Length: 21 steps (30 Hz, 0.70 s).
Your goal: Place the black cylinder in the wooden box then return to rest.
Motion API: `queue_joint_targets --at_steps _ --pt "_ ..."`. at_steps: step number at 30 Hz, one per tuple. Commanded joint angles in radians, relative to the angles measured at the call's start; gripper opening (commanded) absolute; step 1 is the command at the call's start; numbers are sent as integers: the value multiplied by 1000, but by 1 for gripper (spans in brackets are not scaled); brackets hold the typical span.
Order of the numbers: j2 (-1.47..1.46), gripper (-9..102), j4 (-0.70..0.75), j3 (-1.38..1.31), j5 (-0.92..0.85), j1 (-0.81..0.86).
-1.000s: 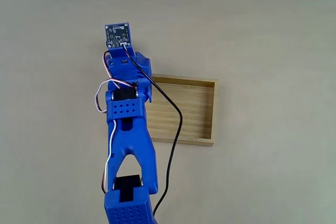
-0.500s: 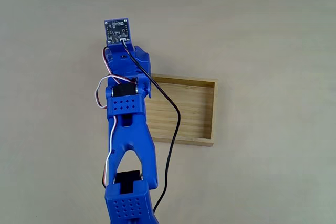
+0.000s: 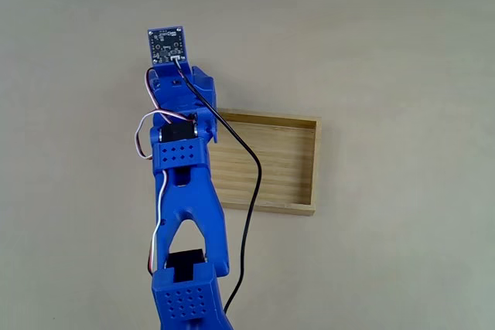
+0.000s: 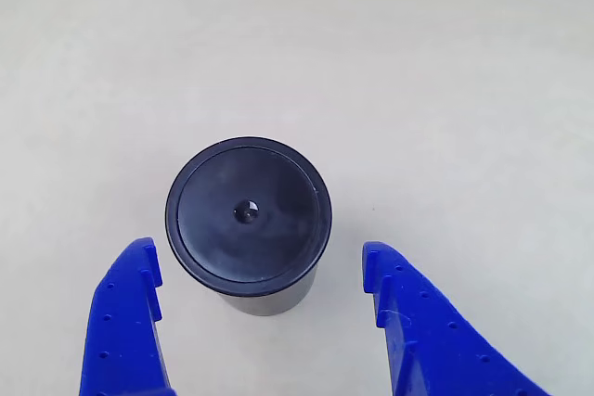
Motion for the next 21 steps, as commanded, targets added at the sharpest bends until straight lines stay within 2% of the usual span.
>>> queue_joint_targets --at_steps 1,21 --pt "-41 33 -32 -112 -3 -5" --pt "54 33 -32 -236 2 -6"
